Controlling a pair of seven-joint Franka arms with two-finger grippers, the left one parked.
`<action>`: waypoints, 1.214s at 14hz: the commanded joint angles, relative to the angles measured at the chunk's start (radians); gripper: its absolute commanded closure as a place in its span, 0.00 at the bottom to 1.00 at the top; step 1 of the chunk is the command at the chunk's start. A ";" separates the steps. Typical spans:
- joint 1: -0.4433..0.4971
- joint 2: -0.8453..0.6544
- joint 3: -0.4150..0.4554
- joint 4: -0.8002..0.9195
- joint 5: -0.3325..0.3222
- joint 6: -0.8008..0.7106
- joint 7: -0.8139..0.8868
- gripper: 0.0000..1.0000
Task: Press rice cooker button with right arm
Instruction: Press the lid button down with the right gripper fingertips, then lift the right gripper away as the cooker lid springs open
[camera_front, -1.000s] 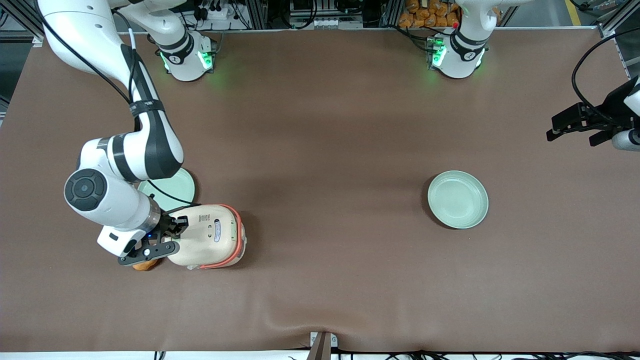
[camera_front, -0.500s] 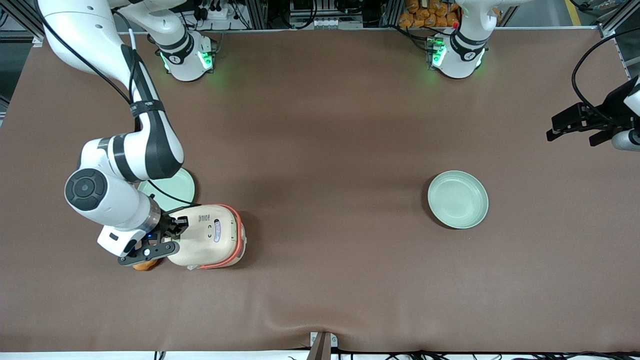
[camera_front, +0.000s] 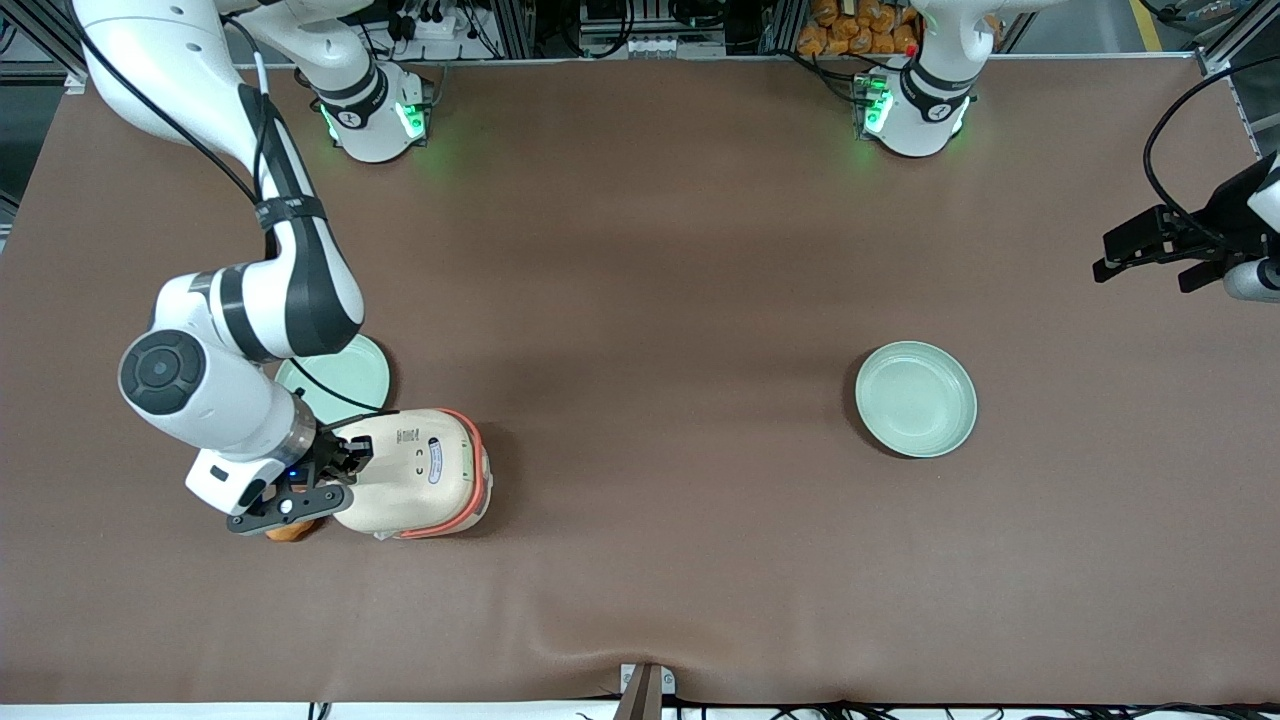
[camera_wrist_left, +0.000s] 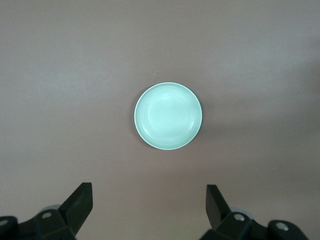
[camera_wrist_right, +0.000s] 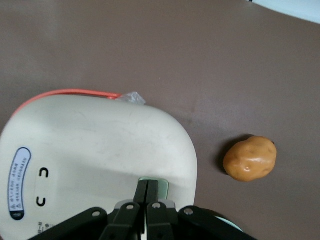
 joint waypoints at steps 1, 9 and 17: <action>0.002 -0.029 0.011 0.026 0.007 -0.067 -0.003 0.88; -0.009 -0.140 0.047 0.028 0.069 -0.174 -0.003 0.10; -0.052 -0.229 0.046 0.028 0.136 -0.332 -0.004 0.00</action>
